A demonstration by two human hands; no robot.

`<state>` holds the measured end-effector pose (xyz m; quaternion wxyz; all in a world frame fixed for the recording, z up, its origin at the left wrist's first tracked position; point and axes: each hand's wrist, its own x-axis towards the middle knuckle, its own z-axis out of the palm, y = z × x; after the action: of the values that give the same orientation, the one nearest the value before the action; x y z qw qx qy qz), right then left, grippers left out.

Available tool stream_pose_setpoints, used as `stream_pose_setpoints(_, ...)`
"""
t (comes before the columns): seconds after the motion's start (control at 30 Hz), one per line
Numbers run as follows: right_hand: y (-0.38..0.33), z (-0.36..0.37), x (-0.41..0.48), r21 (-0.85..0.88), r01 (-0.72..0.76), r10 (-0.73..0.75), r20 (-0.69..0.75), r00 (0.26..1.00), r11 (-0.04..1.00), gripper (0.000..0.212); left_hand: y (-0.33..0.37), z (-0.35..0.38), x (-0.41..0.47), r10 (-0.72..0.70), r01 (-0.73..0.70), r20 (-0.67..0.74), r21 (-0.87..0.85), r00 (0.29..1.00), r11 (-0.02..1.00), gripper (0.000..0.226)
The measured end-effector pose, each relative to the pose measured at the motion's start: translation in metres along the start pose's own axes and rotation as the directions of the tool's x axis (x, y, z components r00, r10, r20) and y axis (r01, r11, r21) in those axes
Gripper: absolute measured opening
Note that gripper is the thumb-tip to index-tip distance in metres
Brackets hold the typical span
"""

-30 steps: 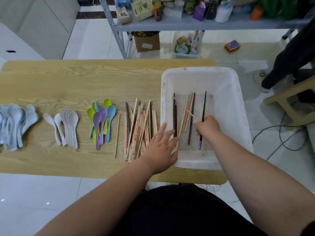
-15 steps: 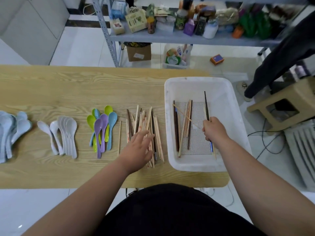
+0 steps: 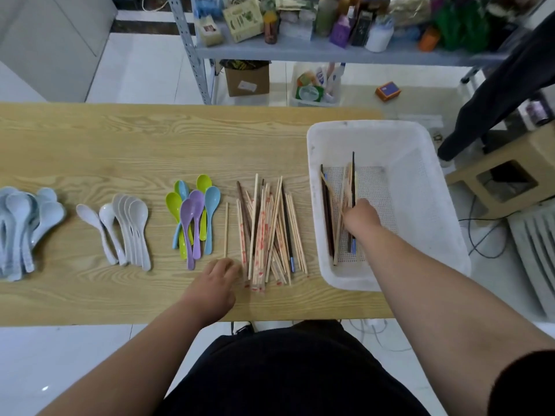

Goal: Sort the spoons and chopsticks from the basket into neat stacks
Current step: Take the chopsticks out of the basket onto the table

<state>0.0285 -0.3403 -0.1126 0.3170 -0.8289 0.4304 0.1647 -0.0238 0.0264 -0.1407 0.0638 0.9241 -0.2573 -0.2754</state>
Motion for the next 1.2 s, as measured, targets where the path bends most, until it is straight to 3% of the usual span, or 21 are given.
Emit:
stream_pose_setpoints(0.1, -0.001, 0.012, 0.005, -0.082, -0.034, 0.03, -0.048, 0.998, 0.996, 0.052, 0.0, 0.007, 0.001, -0.001, 0.003, -0.032, 0.036, 0.999, 0.999, 0.072)
stream_pose_setpoints(0.2, -0.002, 0.018, 0.008, -0.033, -0.037, 0.036, -0.03, 0.999, 0.999, 0.068, 0.0, 0.01, 0.003, -0.02, 0.022, -0.068, 0.027, 0.997, 0.999, 0.071)
stream_pose_setpoints(0.4, -0.004, 0.009, 0.011, -0.165, -0.015, 0.02, 0.031, 0.999, 0.986, 0.023, 0.003, 0.012, 0.003, -0.045, 0.048, -0.093, 0.035, 0.995, 0.998, 0.068)
stream_pose_setpoints(0.53, -0.004, -0.001, 0.009, -0.193, -0.014, 0.027, 0.064, 0.998, 0.981, 0.029, 0.009, 0.01, 0.005, -0.075, 0.078, -0.095, 0.027, 0.993, 0.997, 0.065)
stream_pose_setpoints(0.67, -0.001, -0.011, 0.002, -0.071, 0.014, -0.01, 0.052, 0.999, 0.997, 0.029, 0.009, 0.011, 0.006, -0.084, 0.087, -0.114, 0.02, 0.99, 0.996, 0.063)
stream_pose_setpoints(0.77, 0.003, -0.022, -0.012, 0.113, 0.069, -0.074, 0.042, 0.996, 0.991, 0.016, 0.008, 0.01, 0.006, -0.084, 0.086, -0.11, 0.012, 0.99, 0.996, 0.063)
stream_pose_setpoints(1.0, -0.031, -0.048, -0.053, 0.537, 0.17, -0.178, -0.038, 0.983, 0.827, 0.013, -0.002, 0.004, 0.002, -0.069, 0.064, -0.098, -0.057, 0.993, 0.996, 0.066)
stream_pose_setpoints(1.1, -0.069, -0.045, -0.084, 0.589, 0.239, -0.266, -0.042, 0.963, 0.772, 0.012, -0.013, 0.001, -0.005, -0.046, 0.039, -0.136, -0.058, 0.99, 0.998, 0.066)
stream_pose_setpoints(1.2, -0.103, -0.01, -0.116, 0.476, 0.311, -0.38, 0.053, 0.923, 0.823, 0.01, -0.026, -0.002, -0.014, -0.046, 0.036, -0.139, -0.071, 0.989, 0.997, 0.065)
